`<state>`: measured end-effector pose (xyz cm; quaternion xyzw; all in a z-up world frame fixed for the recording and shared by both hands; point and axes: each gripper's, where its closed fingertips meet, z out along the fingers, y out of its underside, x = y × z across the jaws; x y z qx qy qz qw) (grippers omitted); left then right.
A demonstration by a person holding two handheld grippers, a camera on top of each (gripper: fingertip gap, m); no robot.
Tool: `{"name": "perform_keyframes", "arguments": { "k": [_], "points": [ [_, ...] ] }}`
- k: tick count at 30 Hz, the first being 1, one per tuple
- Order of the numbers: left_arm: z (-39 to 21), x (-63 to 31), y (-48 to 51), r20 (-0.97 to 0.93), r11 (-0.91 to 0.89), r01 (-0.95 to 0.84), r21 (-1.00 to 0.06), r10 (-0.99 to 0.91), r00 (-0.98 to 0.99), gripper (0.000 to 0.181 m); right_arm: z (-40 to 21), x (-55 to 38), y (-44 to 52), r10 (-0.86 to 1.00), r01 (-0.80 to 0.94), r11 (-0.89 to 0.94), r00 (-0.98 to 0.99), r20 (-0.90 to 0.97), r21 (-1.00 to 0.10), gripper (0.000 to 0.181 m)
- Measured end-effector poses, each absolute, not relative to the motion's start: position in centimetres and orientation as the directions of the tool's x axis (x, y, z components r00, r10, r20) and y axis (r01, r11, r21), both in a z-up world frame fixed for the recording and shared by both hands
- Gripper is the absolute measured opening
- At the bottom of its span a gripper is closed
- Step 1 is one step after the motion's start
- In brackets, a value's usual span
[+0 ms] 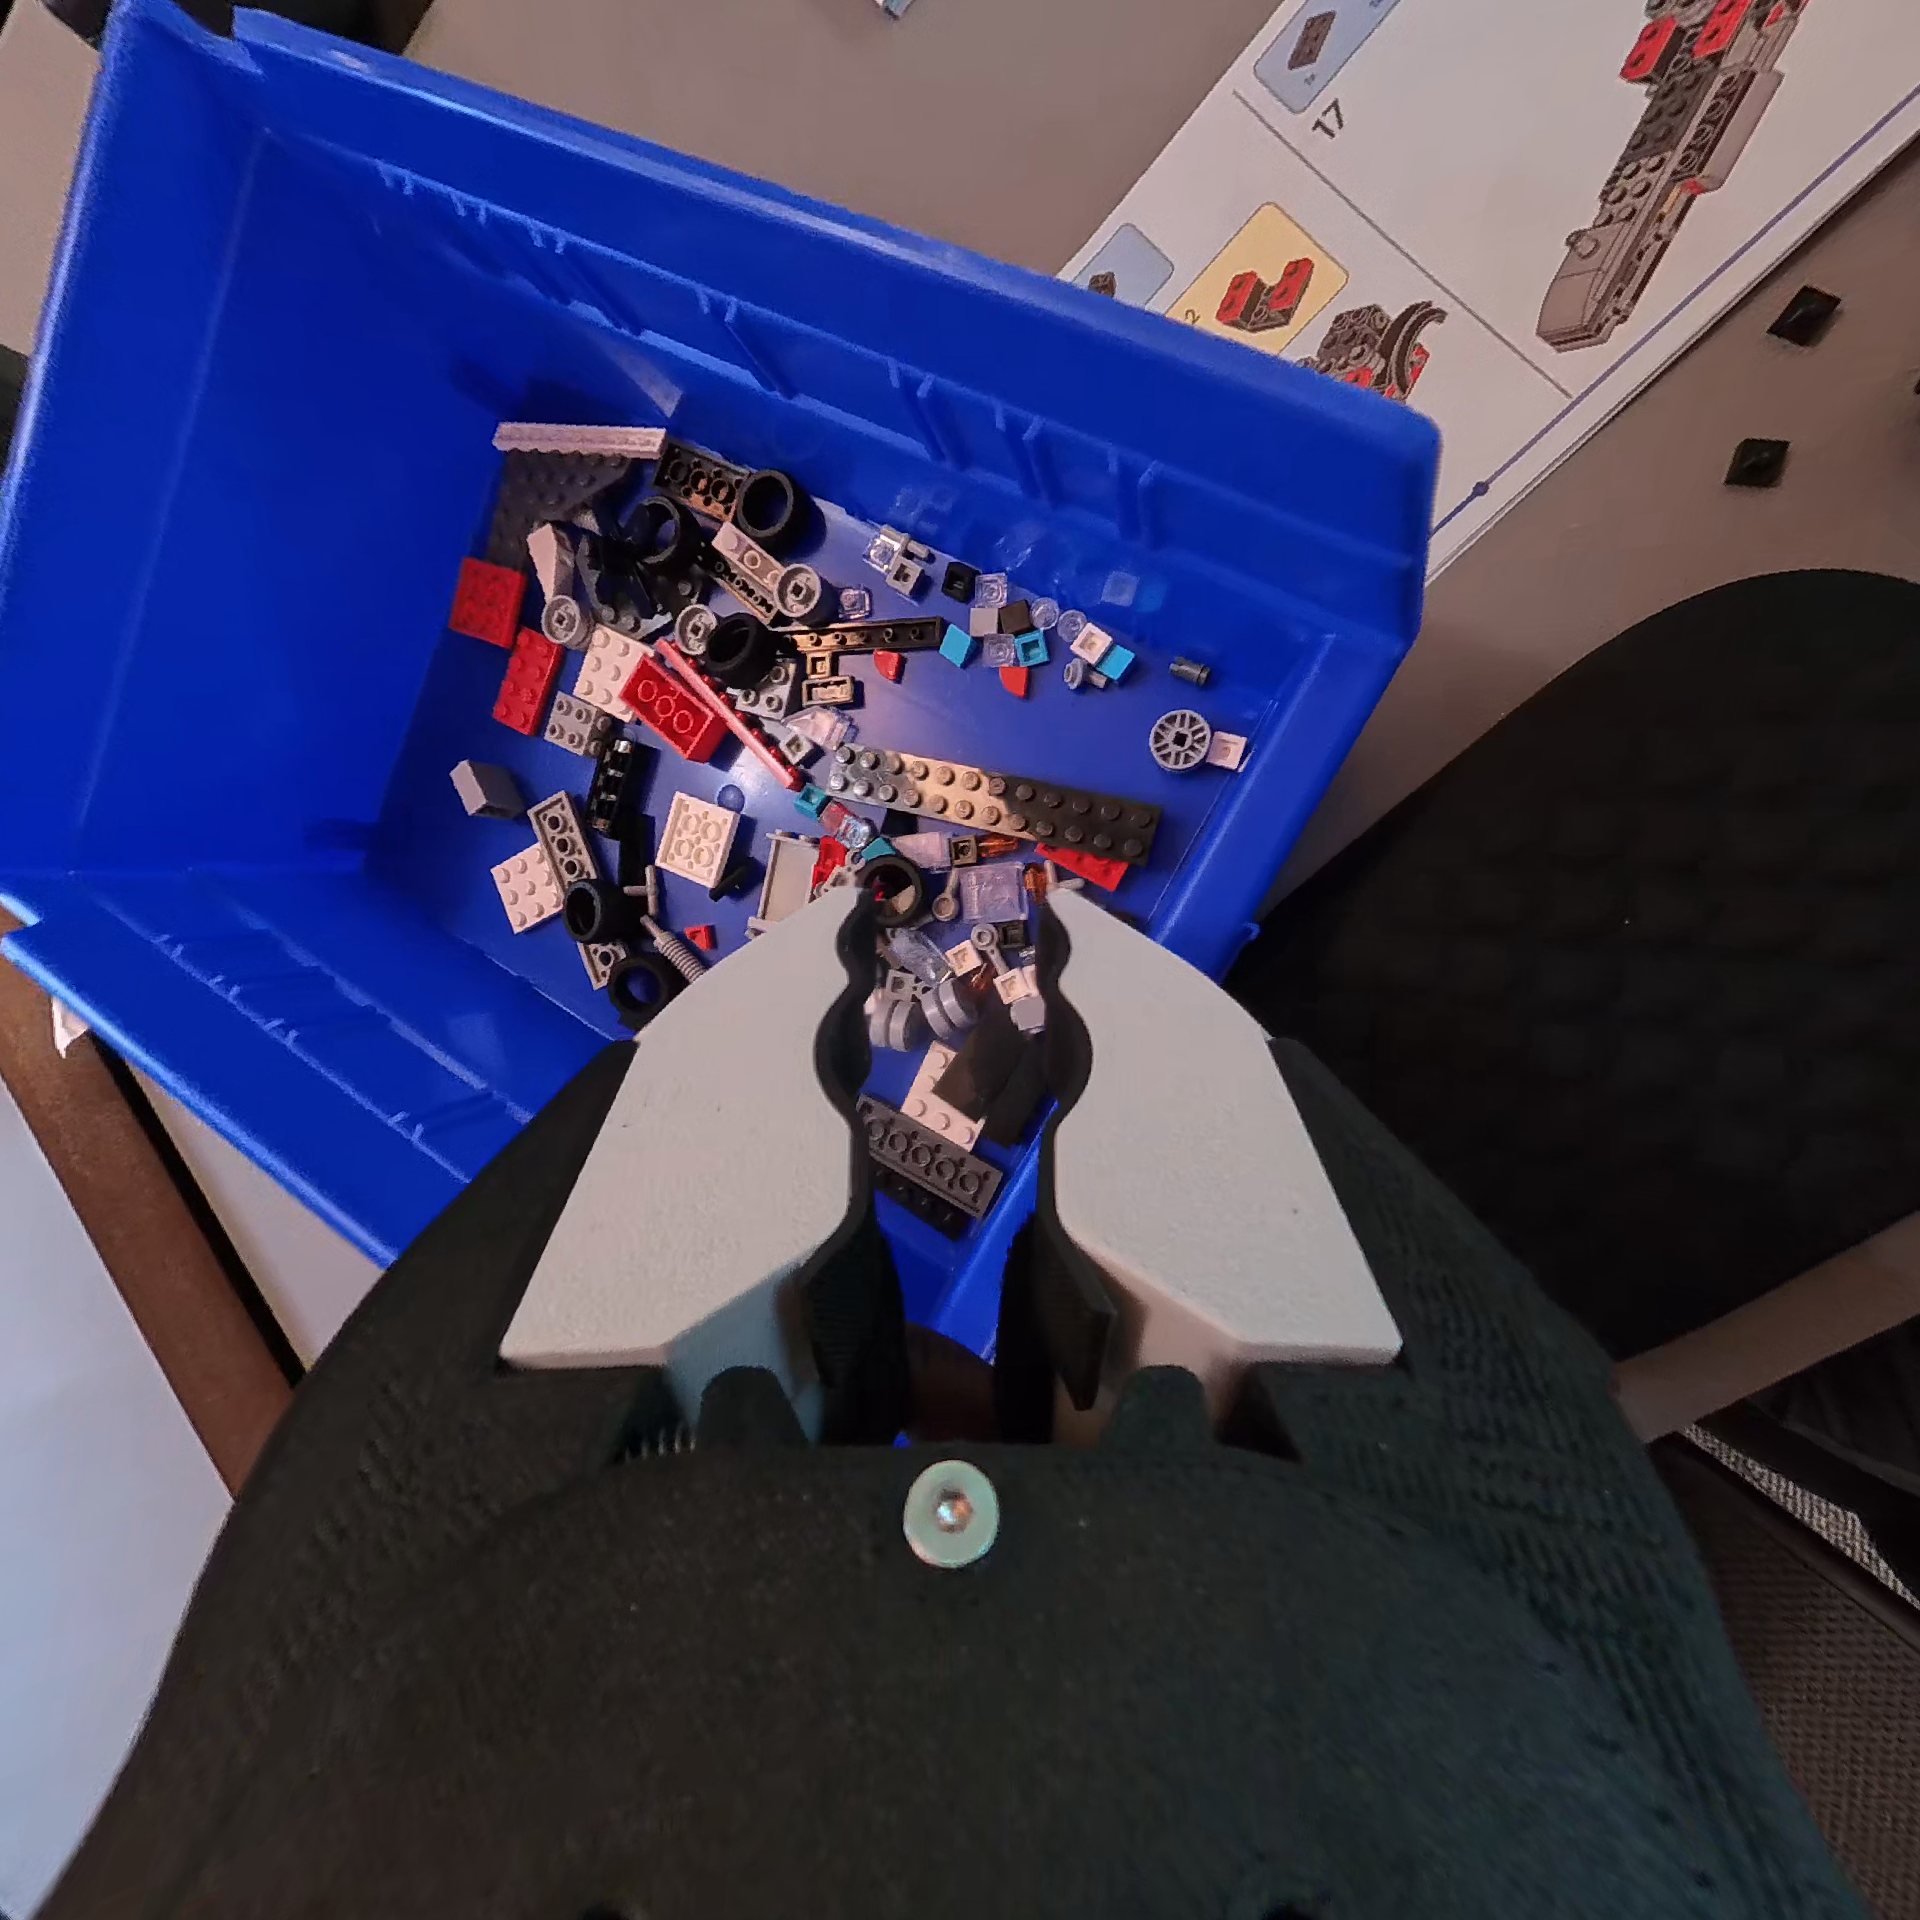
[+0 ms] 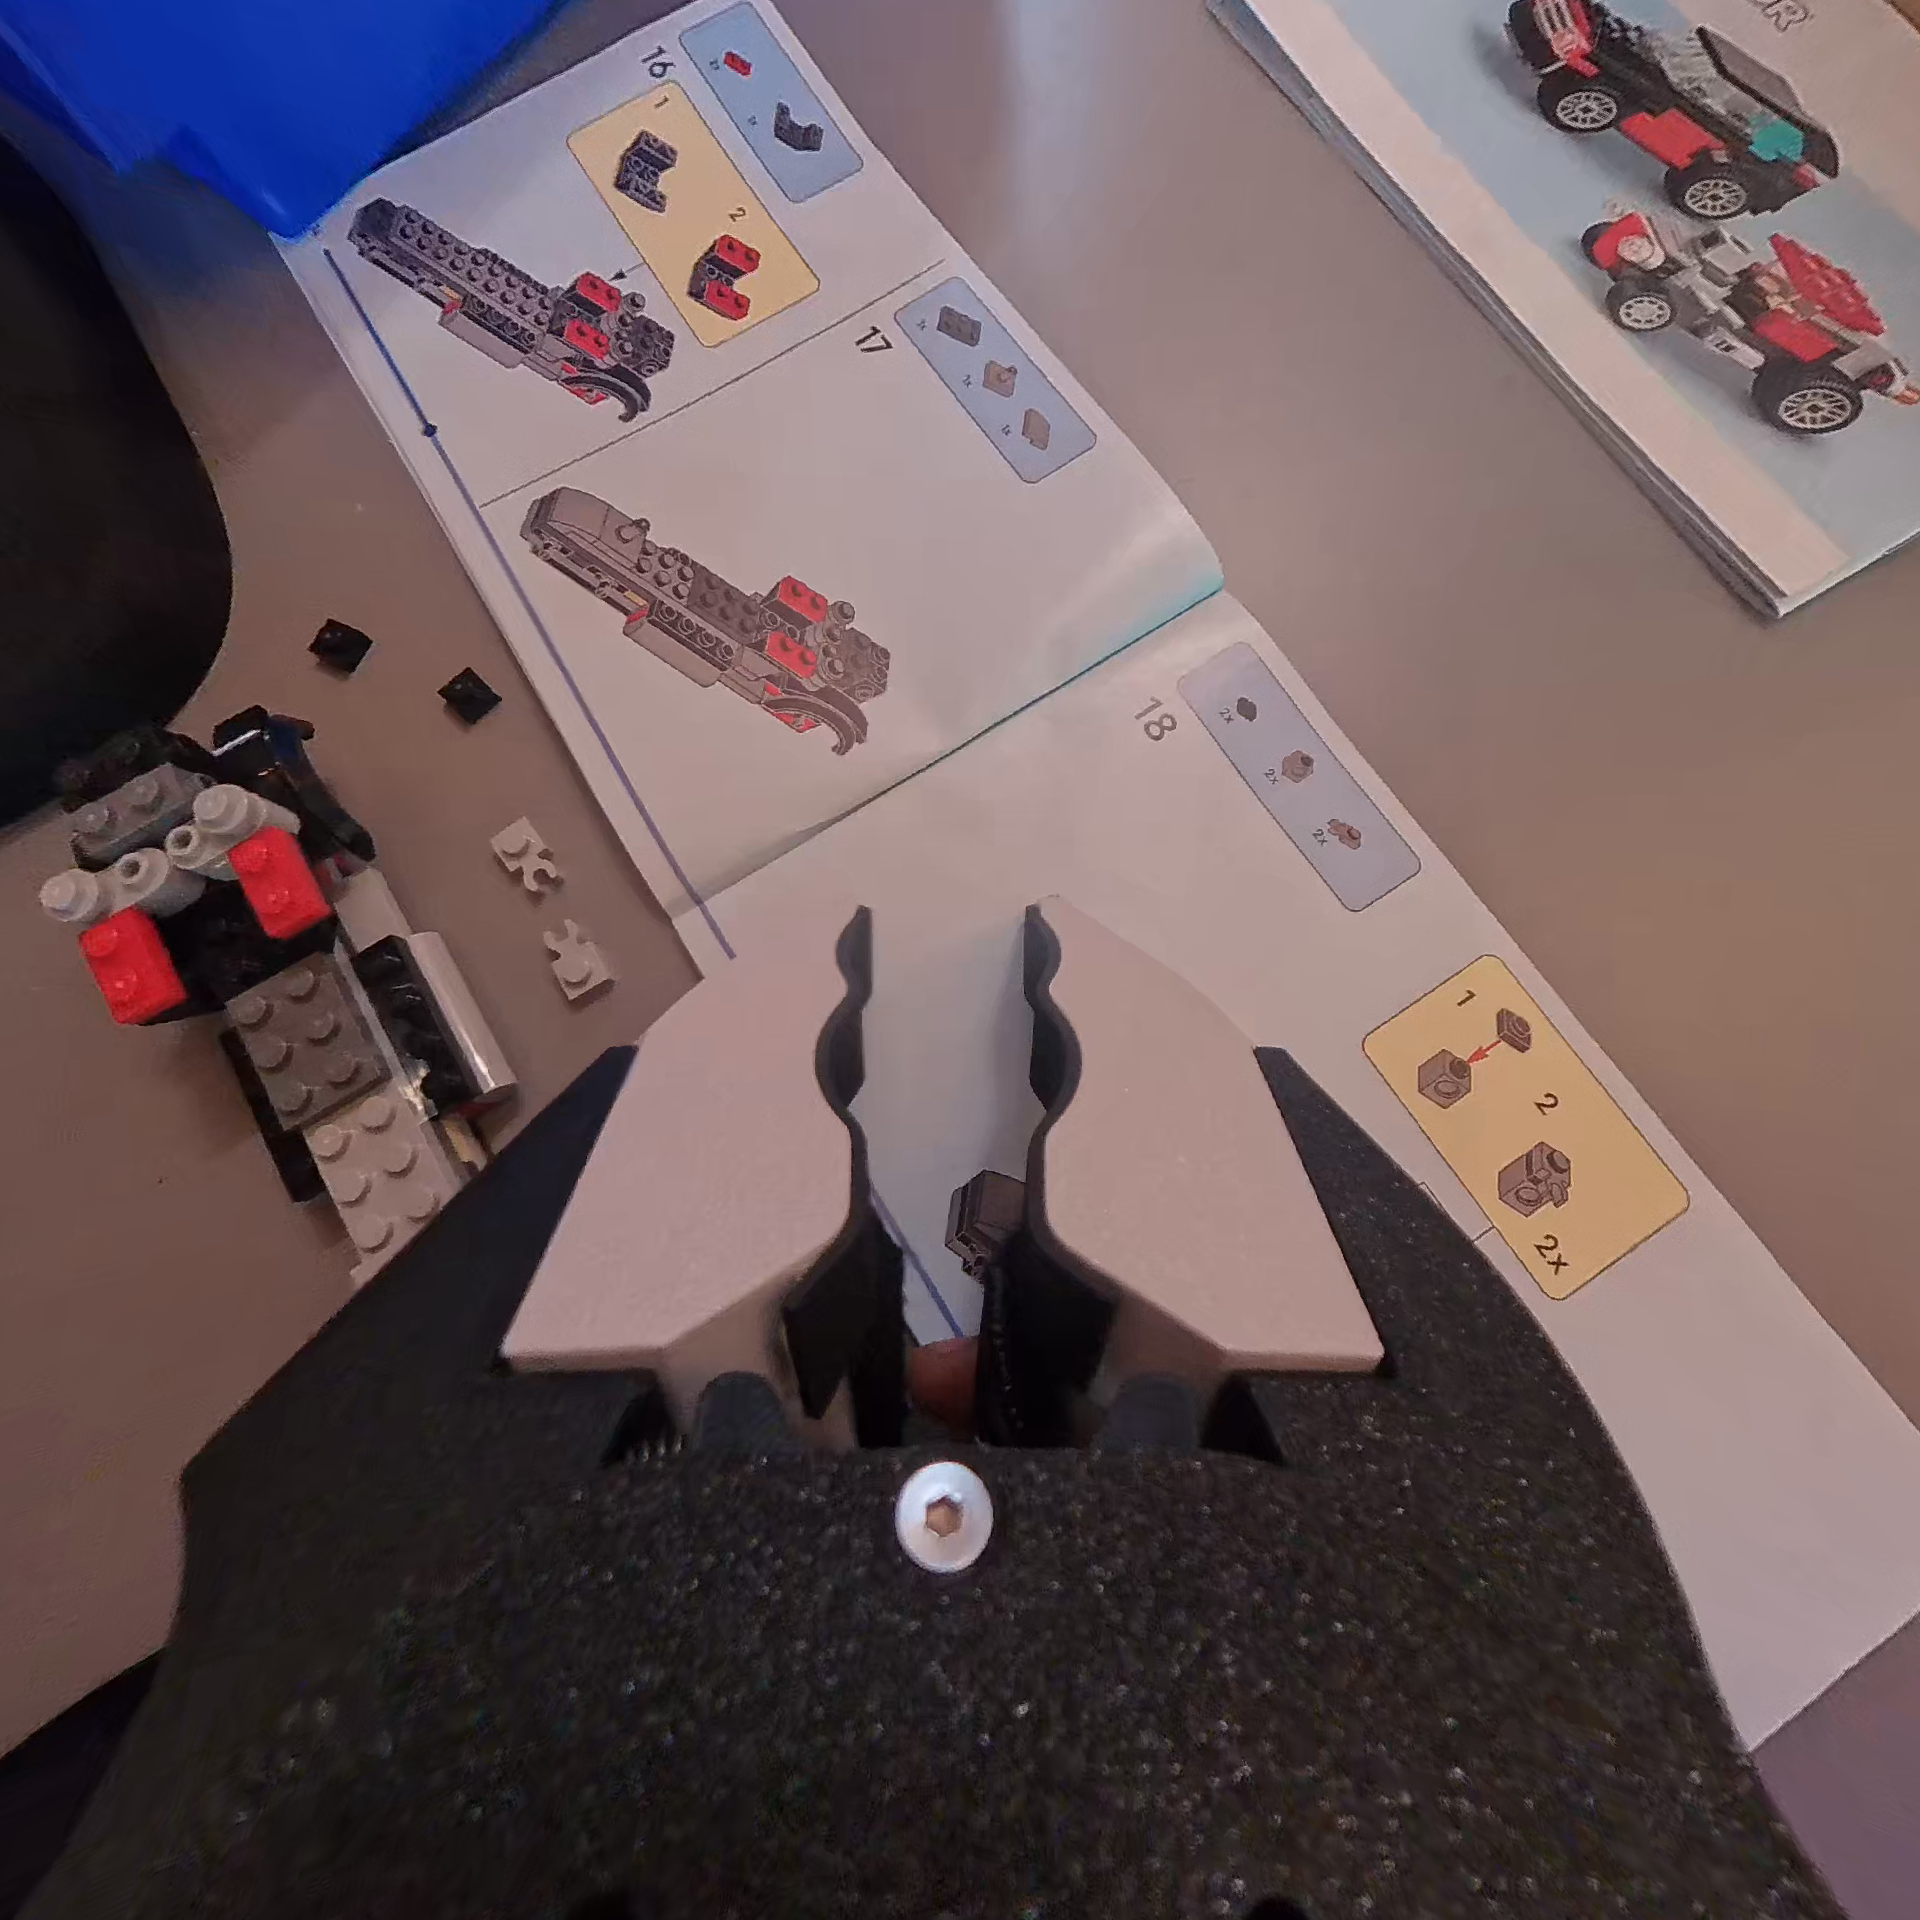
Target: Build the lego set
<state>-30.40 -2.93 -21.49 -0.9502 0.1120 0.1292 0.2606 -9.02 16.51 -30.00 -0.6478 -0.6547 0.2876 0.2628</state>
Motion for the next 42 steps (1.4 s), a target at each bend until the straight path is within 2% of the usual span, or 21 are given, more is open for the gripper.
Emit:
{"name": "perform_keyframes", "arguments": {
  "k": [3, 8, 13, 20, 37, 42],
  "points": [
    [-21.1, -31.1, -3.3, -0.317, -0.848, -0.259, -0.463, -0.114, 0.942, 0.029, -29.8, -9.1, 16.3, 0.998, 0.688, 0.002, -0.045, -0.040, -0.725, 0.034],
    [-20.6, -32.2, -4.3, -0.311, -0.864, -0.206, -0.460, -0.060, 0.948, 0.029, -27.0, -10.1, 16.1, 0.997, 0.541, 0.024, -0.076, -0.020, -0.841, 0.031],
    [-21.0, -32.4, -5.1, -0.280, -0.871, -0.171, -0.460, -0.041, 0.959, 0.029, -25.5, -10.1, 16.7, 0.998, 0.459, 0.013, -0.054, -0.013, -0.888, 0.027],
    [-21.1, -31.6, -4.8, -0.223, -0.848, -0.161, -0.504, -0.052, 0.973, 0.029, -24.9, -10.2, 16.7, 0.996, 0.409, -0.040, -0.062, -0.071, -0.912, 0.026],
    [-22.7, -31.0, -2.8, -0.173, -0.815, -0.148, -0.560, -0.059, 0.983, 0.020, -24.6, -10.4, 16.6, 0.995, 0.382, 0.008, -0.090, -0.029, -0.924, 0.024],
    [-22.9, -31.3, -2.6, -0.166, -0.806, -0.146, -0.573, -0.060, 0.984, 0.010, -24.6, -10.4, 16.9, 0.997, 0.381, 0.010, -0.080, -0.022, -0.924, 0.023]
  ]
}}
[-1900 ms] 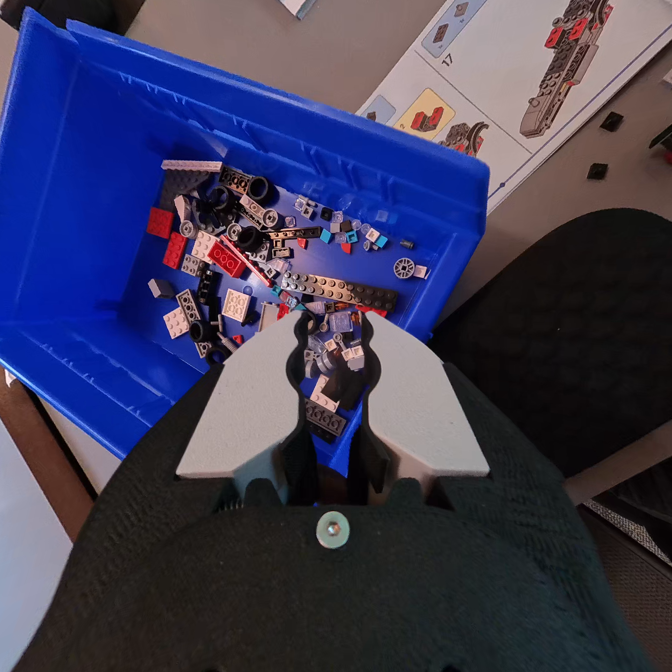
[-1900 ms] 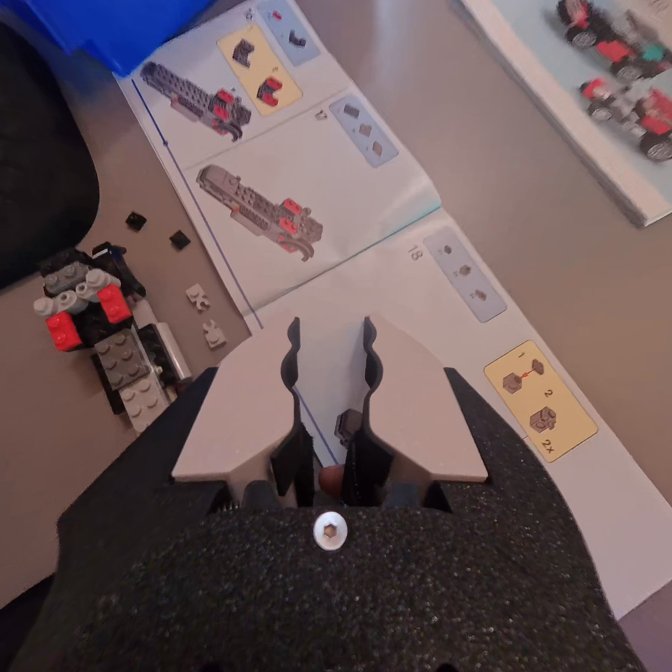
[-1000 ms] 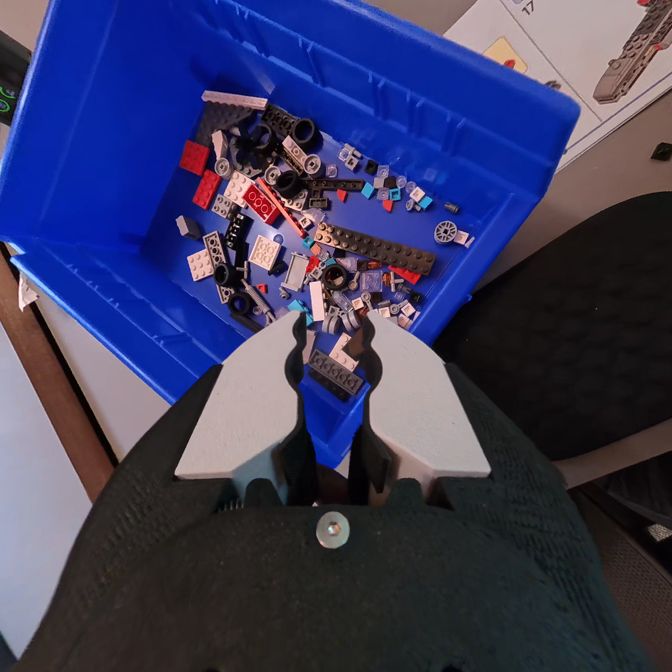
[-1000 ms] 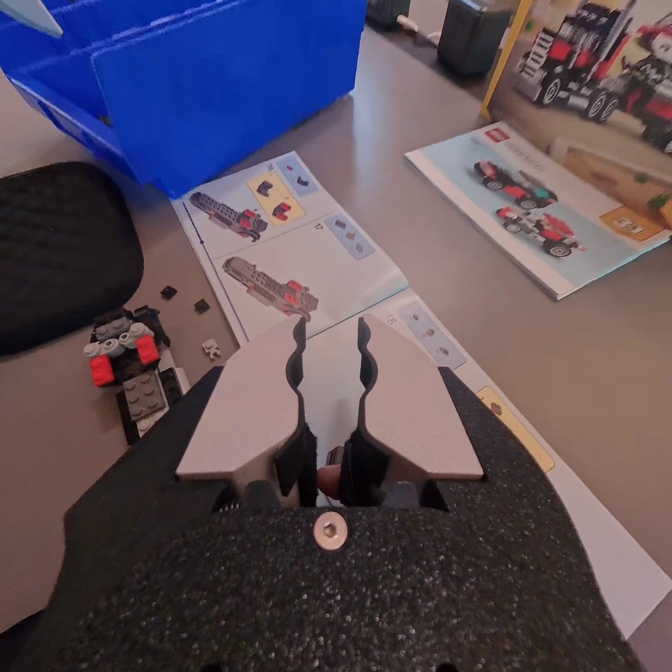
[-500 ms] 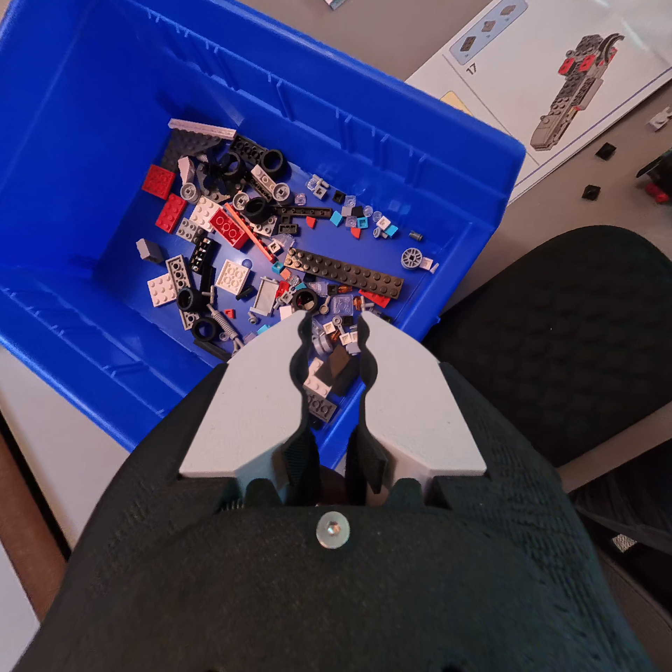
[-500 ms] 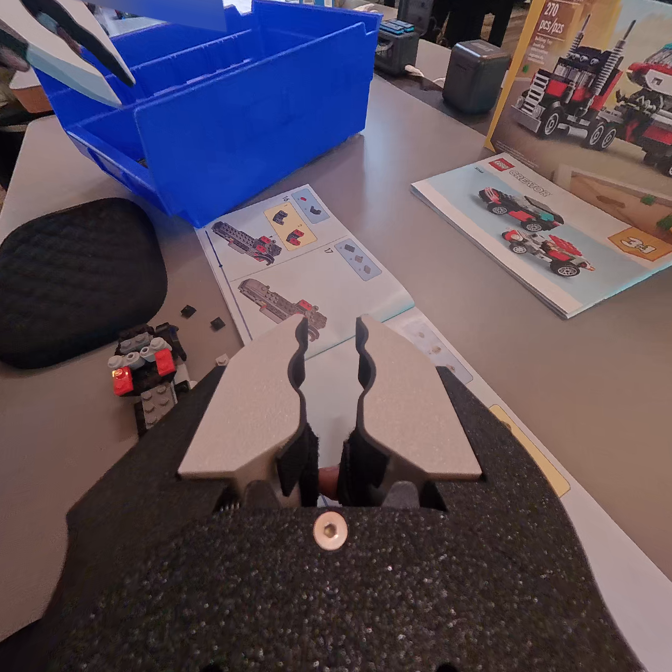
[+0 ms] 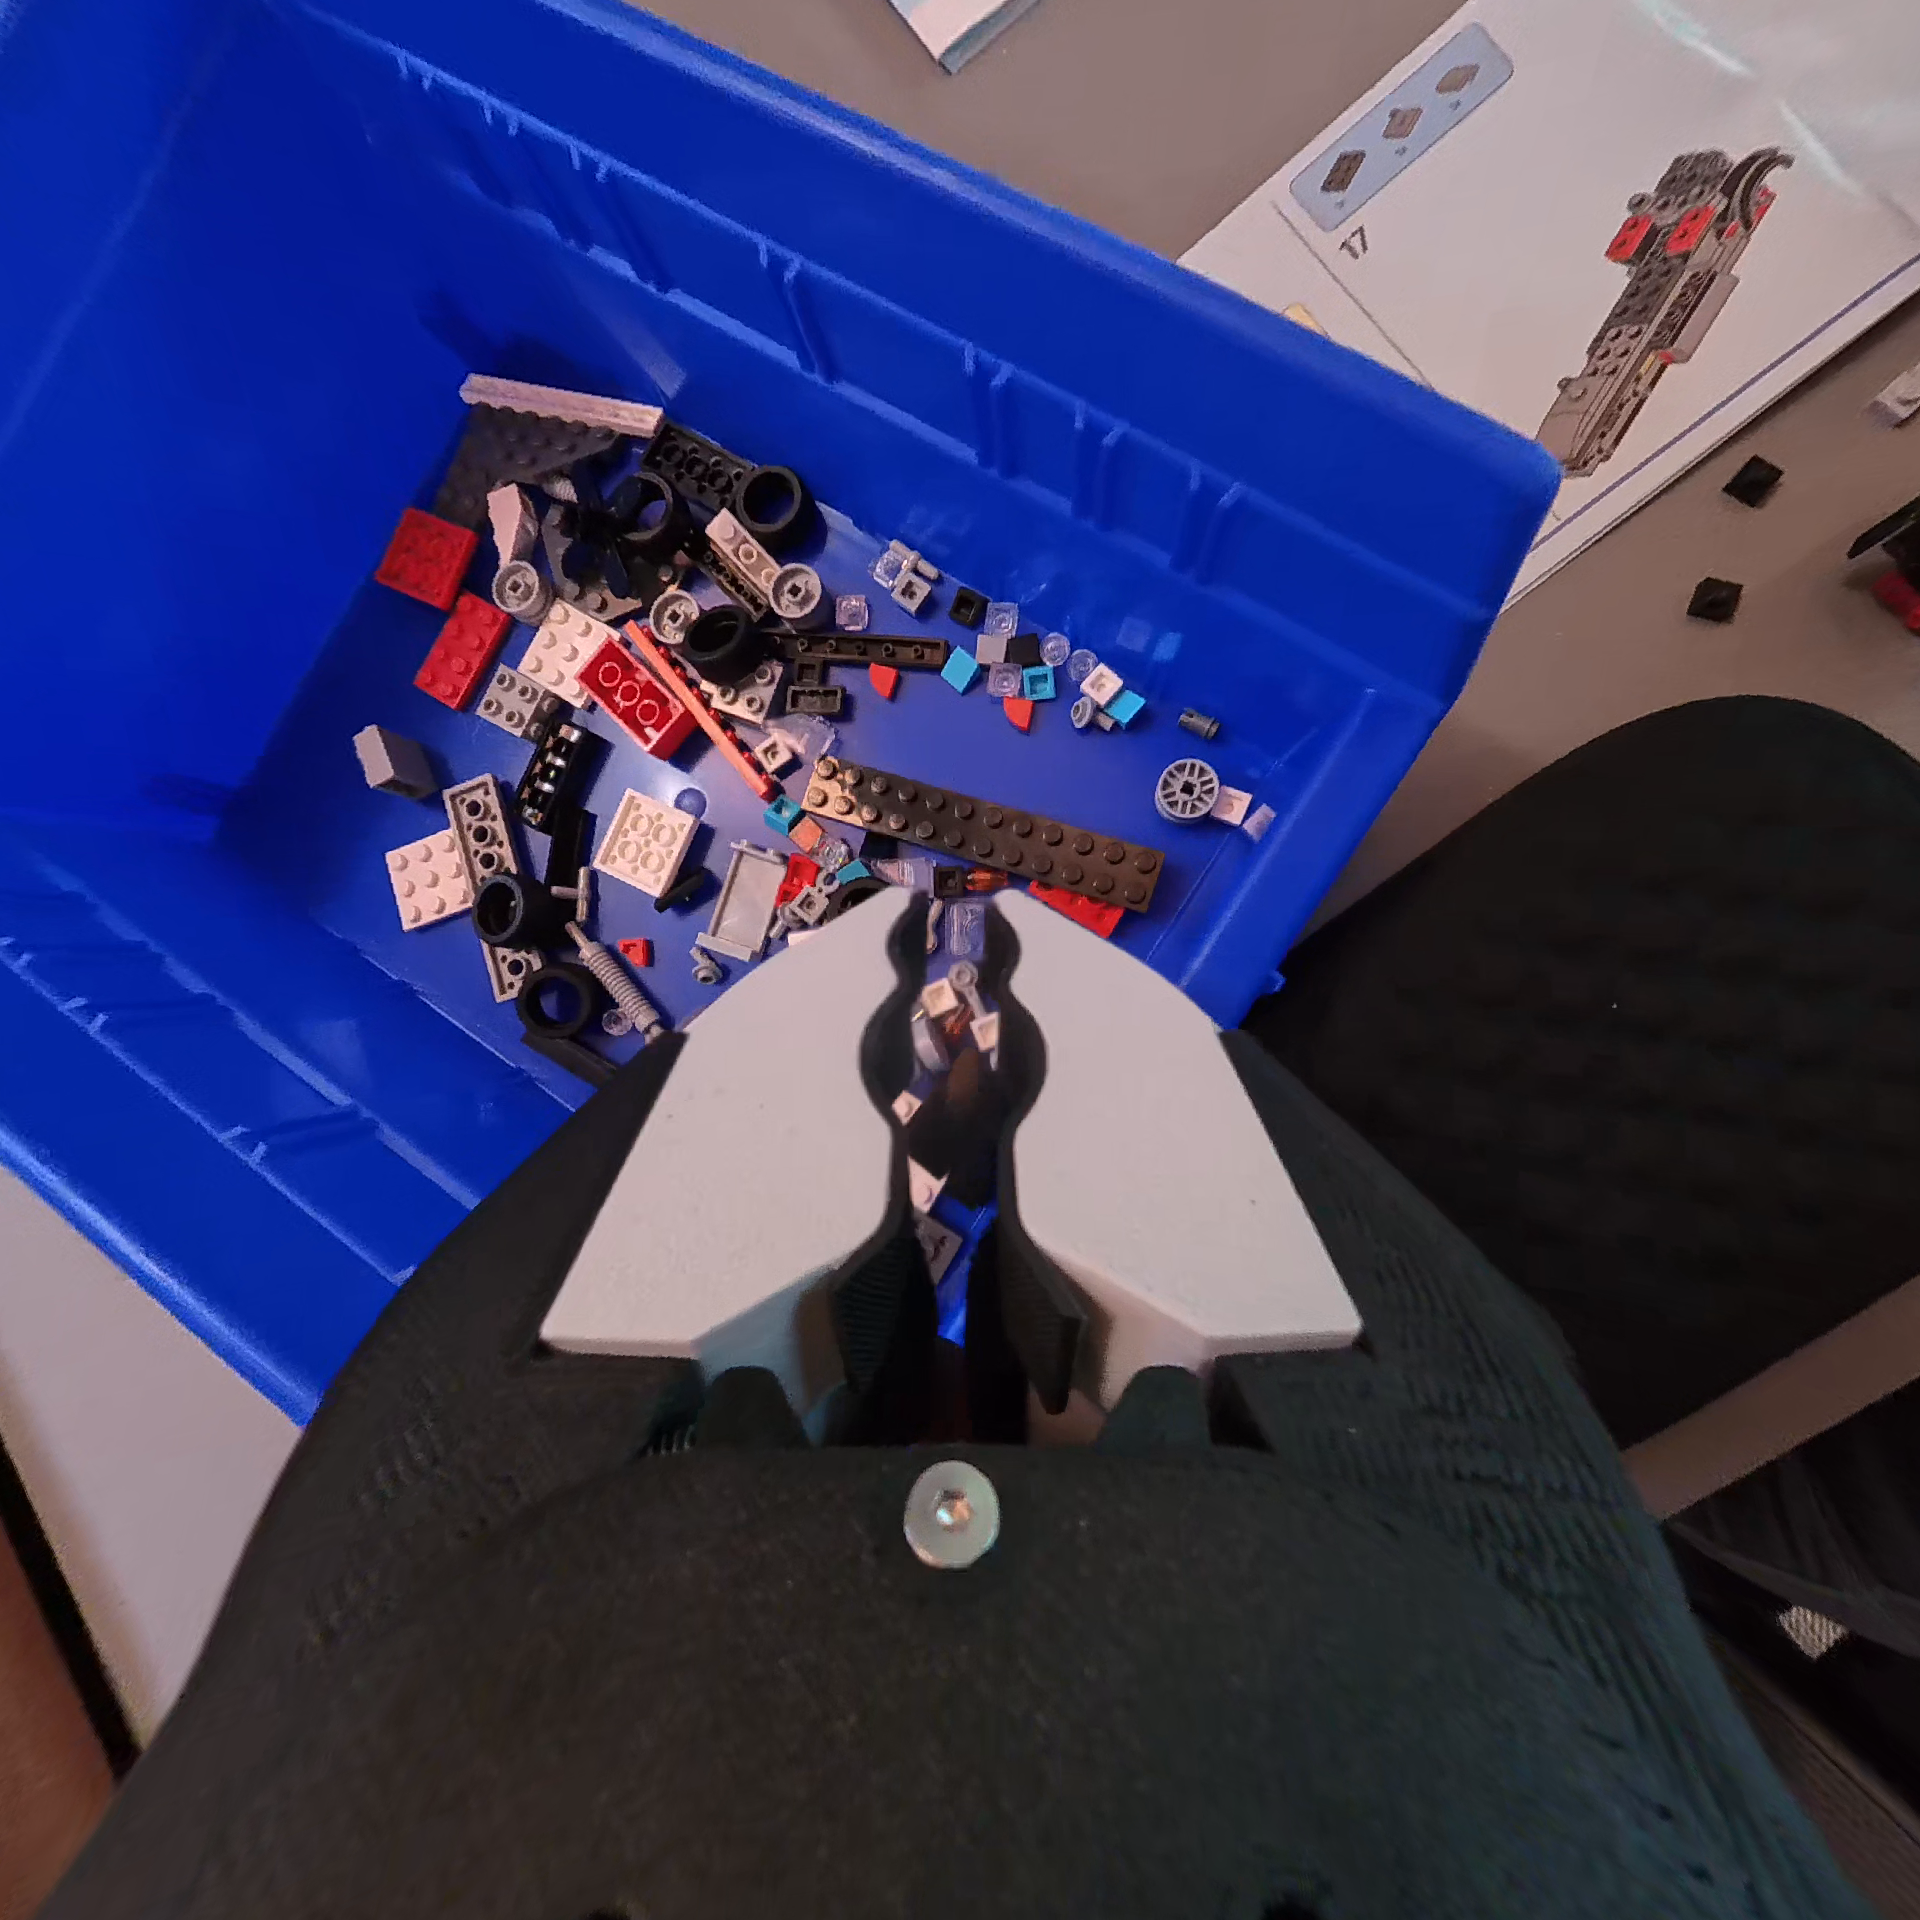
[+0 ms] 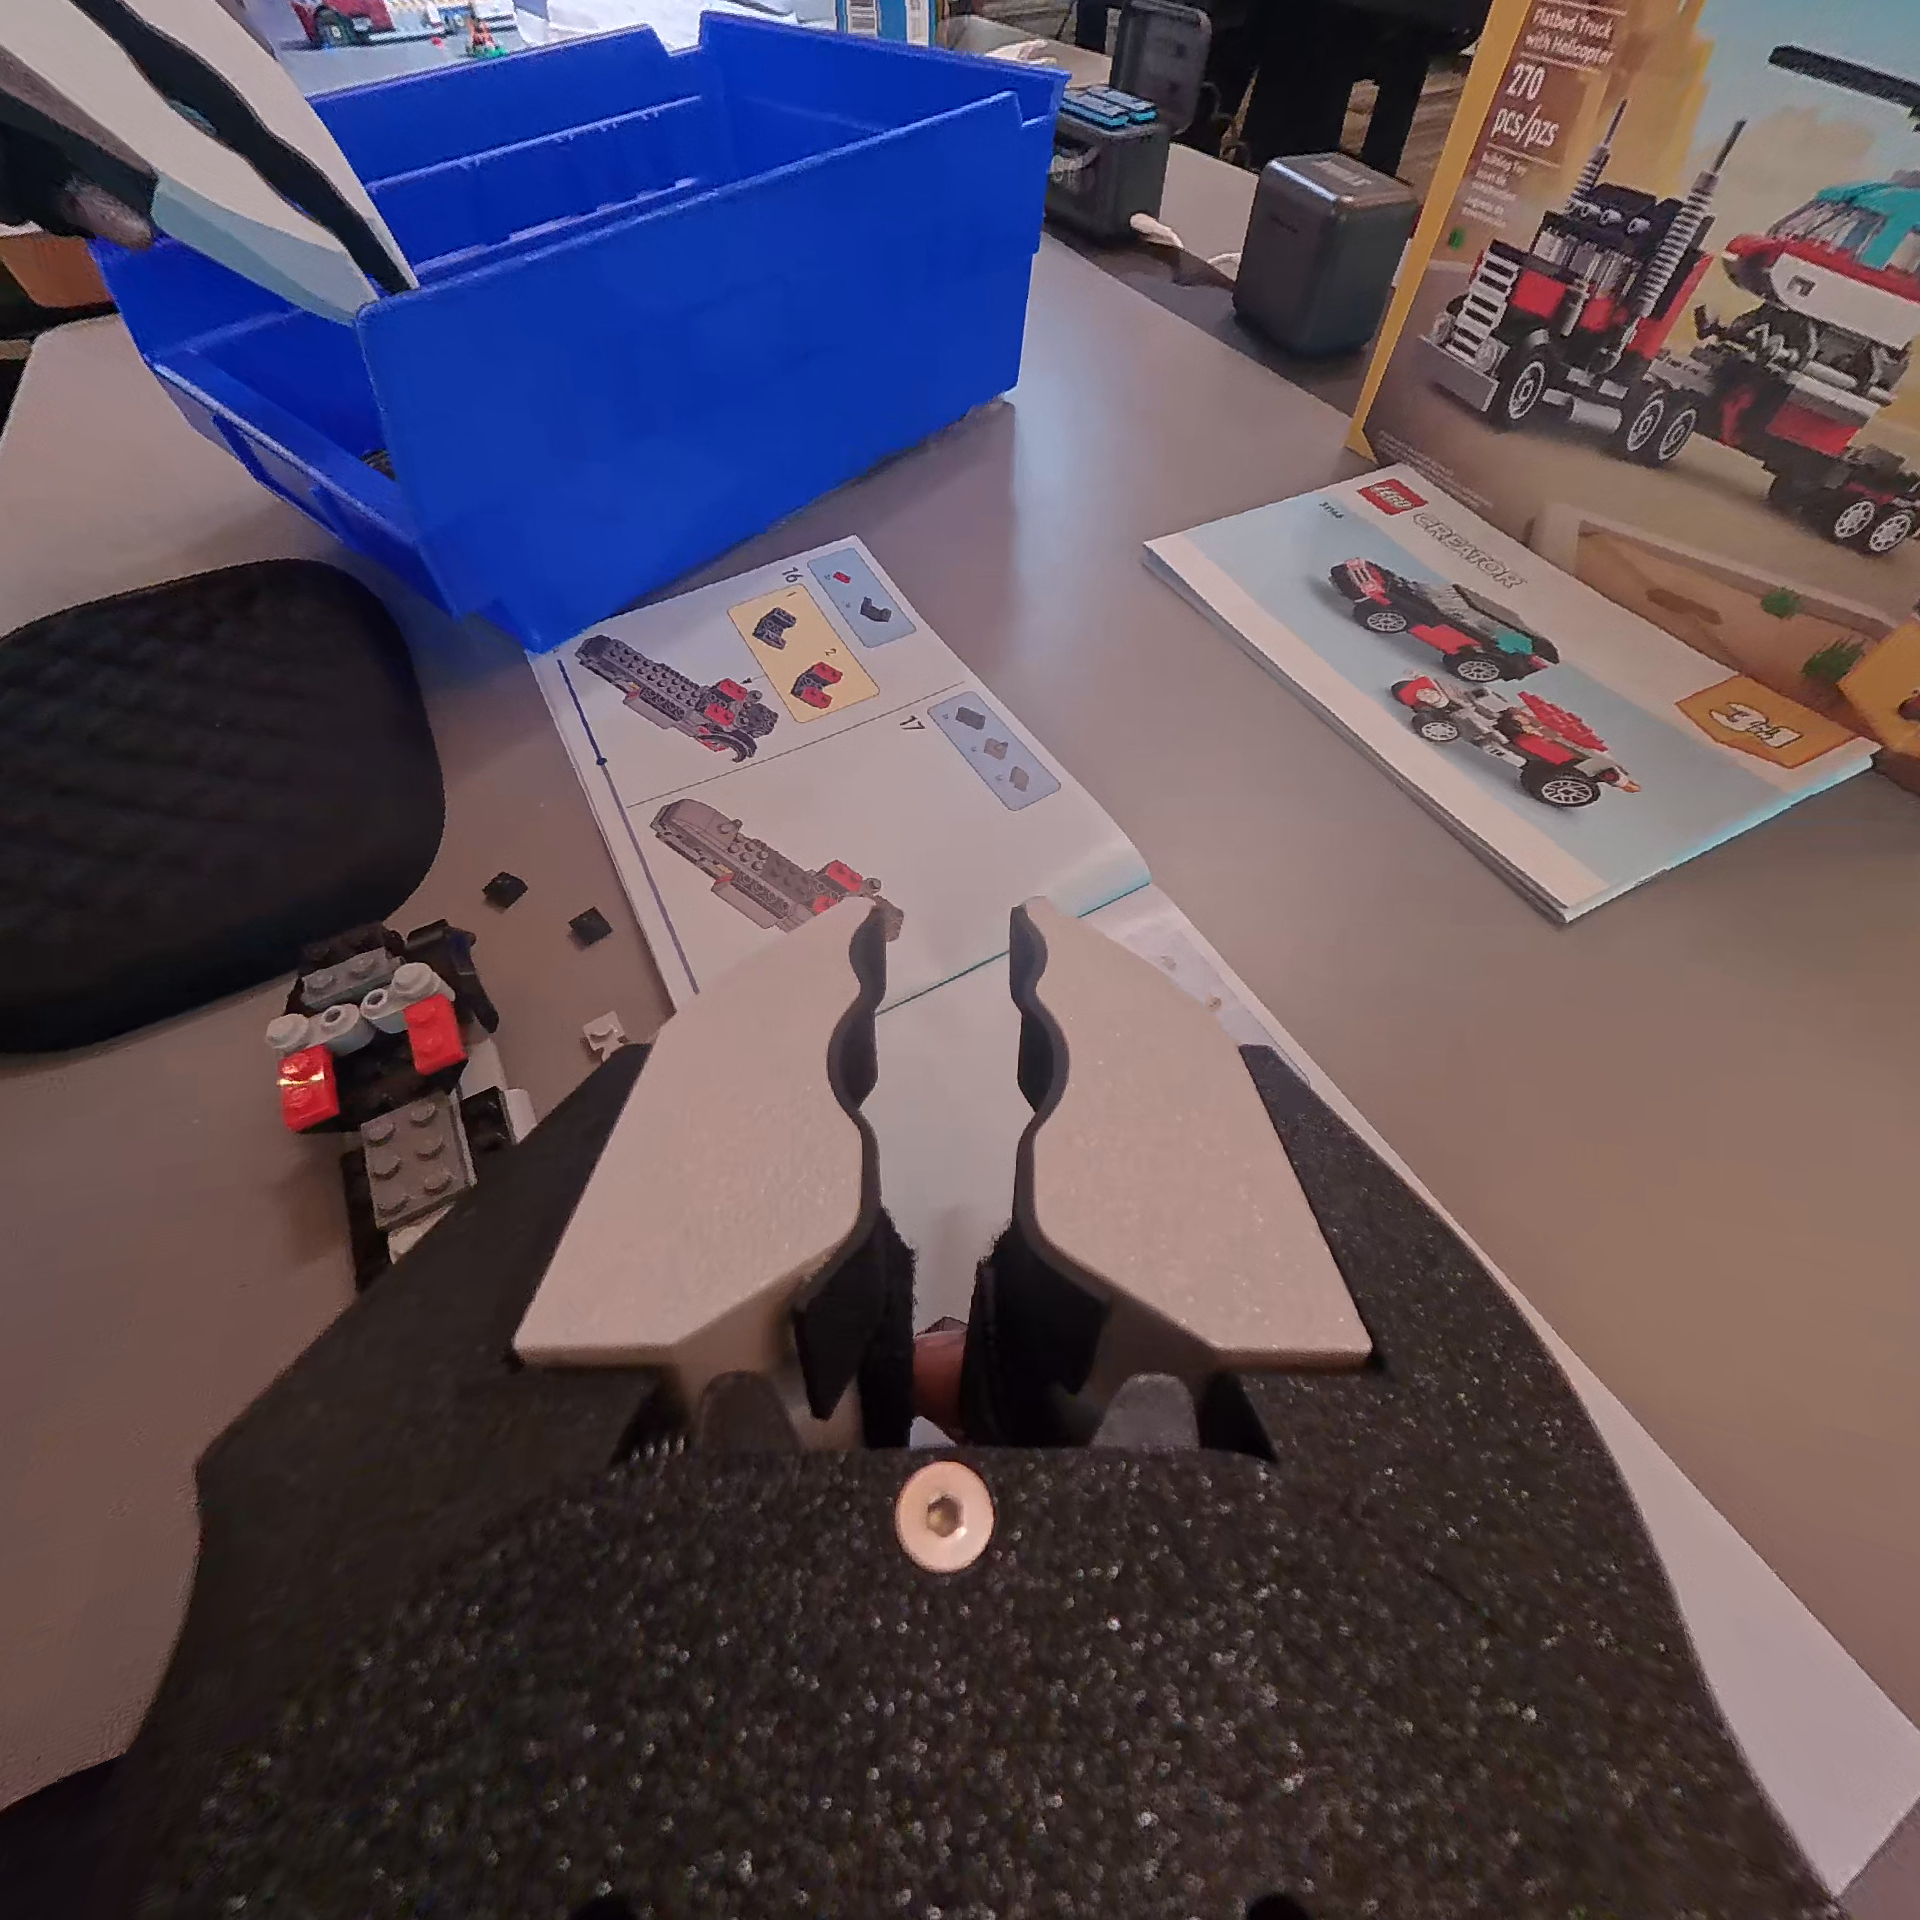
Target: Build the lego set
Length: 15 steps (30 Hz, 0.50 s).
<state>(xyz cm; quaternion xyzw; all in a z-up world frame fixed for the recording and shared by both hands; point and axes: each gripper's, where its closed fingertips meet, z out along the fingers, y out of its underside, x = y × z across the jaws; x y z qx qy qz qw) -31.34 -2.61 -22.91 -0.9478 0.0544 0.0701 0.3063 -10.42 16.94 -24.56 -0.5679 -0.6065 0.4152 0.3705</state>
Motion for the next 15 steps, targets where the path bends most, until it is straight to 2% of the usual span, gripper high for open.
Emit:
{"name": "perform_keyframes", "arguments": {
  "k": [2, 9, 15],
  "points": [
    [-22.7, -31.2, -2.3, -0.156, -0.786, -0.143, -0.601, -0.060, 0.986, 0.001, -24.7, -10.5, 16.9, 0.996, 0.385, 0.014, -0.083, -0.020, -0.923, 0.022],
    [-22.4, -31.4, -2.3, -0.132, -0.721, -0.094, -0.686, -0.005, 0.991, 0.001, -24.8, -10.6, 16.8, 0.996, 0.389, 0.035, -0.094, -0.002, -0.921, 0.022],
    [-23.4, -30.5, -3.7, -0.069, -0.730, -0.062, -0.681, -0.020, 0.997, 0.021, -25.2, -10.8, 16.6, 0.994, 0.400, 0.050, -0.113, 0.005, -0.915, 0.022]
  ]
}}
